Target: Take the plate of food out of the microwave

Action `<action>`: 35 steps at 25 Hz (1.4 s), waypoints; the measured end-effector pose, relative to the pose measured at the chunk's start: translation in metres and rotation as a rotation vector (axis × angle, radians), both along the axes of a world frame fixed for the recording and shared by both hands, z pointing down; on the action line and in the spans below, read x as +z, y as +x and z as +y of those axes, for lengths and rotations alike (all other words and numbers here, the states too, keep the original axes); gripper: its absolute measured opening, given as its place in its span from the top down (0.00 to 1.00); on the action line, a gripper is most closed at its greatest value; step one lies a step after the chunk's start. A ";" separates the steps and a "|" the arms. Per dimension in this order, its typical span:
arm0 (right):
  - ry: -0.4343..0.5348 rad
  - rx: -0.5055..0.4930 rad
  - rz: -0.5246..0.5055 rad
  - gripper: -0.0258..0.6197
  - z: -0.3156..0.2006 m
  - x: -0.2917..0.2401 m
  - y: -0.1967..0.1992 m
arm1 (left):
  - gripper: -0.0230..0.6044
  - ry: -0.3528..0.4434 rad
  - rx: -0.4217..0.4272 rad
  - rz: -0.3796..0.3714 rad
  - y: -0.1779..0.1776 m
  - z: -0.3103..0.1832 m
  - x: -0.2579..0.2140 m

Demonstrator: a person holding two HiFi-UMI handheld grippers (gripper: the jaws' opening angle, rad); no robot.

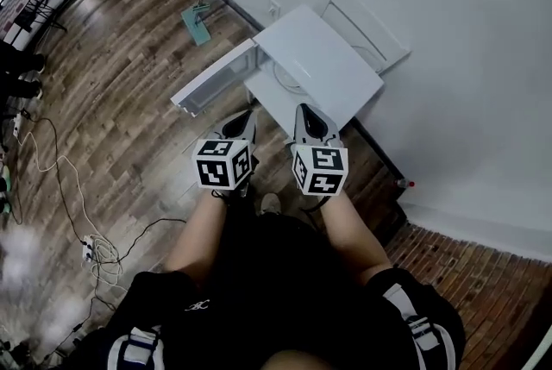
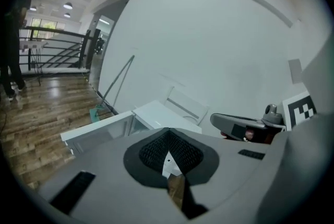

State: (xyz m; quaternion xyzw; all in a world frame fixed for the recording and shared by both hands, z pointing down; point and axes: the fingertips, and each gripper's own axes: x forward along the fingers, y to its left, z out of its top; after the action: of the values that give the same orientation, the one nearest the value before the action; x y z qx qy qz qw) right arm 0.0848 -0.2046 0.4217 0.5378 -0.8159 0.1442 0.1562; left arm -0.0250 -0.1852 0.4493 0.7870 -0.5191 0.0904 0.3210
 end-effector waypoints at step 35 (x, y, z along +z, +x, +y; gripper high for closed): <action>-0.359 0.231 0.150 0.94 -0.024 0.243 0.048 | 0.60 -0.502 -0.080 0.455 0.063 -0.213 0.389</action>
State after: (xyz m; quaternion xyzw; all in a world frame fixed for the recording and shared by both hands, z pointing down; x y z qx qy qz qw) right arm 0.1327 -0.2284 0.6648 0.6002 -0.6962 0.2636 0.2924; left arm 0.0383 -0.3985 0.8380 0.6623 -0.4263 0.0248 0.6156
